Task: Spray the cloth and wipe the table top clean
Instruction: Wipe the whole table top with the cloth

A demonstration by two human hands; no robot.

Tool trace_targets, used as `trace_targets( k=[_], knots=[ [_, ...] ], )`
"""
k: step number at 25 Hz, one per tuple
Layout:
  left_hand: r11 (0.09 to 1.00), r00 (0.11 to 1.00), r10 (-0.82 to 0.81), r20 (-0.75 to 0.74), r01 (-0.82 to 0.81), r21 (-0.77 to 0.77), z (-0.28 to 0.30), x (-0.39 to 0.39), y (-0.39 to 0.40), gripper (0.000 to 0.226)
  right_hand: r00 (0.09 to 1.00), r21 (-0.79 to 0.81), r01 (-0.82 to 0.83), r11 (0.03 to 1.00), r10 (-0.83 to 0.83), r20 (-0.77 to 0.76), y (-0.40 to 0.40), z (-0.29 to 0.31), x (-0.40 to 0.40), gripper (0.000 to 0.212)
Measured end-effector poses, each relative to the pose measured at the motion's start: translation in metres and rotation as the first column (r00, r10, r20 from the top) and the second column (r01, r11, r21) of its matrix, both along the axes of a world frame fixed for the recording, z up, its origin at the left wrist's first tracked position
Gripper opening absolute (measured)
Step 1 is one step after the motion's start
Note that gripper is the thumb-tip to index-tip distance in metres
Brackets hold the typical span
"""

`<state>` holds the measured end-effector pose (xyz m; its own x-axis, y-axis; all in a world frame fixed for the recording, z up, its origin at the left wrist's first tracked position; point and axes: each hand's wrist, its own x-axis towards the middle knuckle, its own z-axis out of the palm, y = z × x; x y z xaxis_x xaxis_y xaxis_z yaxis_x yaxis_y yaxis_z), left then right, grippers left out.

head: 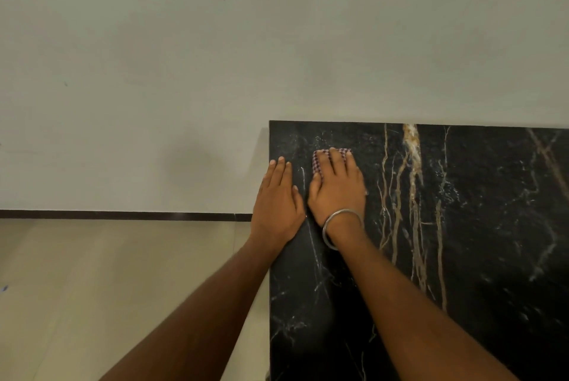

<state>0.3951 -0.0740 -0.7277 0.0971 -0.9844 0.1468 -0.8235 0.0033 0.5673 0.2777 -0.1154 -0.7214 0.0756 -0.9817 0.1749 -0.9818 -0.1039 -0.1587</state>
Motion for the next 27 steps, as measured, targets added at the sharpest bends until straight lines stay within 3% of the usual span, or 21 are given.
trace_targets(
  k=[4,11,15,18,22,27],
  knots=[
    [1.000,0.999,-0.023,0.036,0.023,0.013,0.002,0.003,0.012,0.056,0.997,0.035,-0.080,0.996,0.080,0.009,0.022,0.003,-0.005,0.052],
    [0.999,0.999,-0.049,0.021,0.049,-0.002,-0.003,0.005,0.029,0.054,0.994,-0.001,0.111,0.994,-0.111,0.014,0.047,0.002,-0.033,0.053],
    [0.998,0.998,-0.058,0.019,0.058,-0.006,-0.003,0.006,0.042,0.054,1.000,-0.002,0.003,1.000,-0.003,0.017,0.088,0.003,0.007,0.052],
    [0.997,0.997,-0.073,0.023,0.073,0.005,-0.003,0.009,0.052,0.053,0.998,0.026,-0.054,0.998,0.054,0.021,0.095,0.005,-0.005,0.051],
    [0.998,0.998,-0.068,-0.004,0.068,0.001,-0.005,0.008,0.055,0.052,0.994,0.011,0.107,0.994,-0.107,-0.010,0.092,0.000,-0.053,0.053],
    [0.998,0.999,-0.054,-0.003,0.054,-0.023,-0.007,0.005,0.052,0.051,0.993,-0.013,0.119,0.993,-0.118,0.022,0.109,0.000,-0.026,0.052]
  ],
)
